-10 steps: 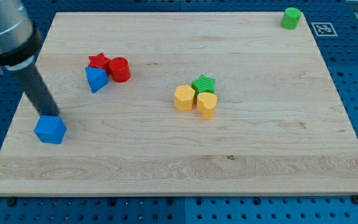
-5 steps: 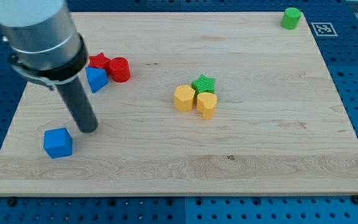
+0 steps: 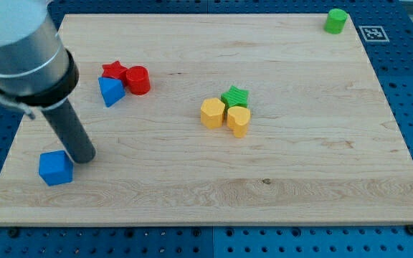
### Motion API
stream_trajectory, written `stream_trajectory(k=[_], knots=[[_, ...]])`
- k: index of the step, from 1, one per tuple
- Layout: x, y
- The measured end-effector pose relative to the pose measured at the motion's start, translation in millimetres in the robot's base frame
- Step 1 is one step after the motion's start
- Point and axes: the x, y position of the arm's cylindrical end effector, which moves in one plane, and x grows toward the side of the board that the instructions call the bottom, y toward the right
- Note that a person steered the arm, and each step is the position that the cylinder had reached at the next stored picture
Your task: Move blue cube to the bottom left
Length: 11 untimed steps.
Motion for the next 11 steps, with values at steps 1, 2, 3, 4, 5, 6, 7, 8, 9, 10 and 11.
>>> stream_trajectory(k=[1, 2, 3, 4, 5, 6, 7, 8, 9, 10, 11], knots=[[-10, -15], [-5, -25], [9, -17], [18, -17], [8, -18], [16, -21], [21, 0], [30, 2], [33, 2], [33, 1], [33, -6]])
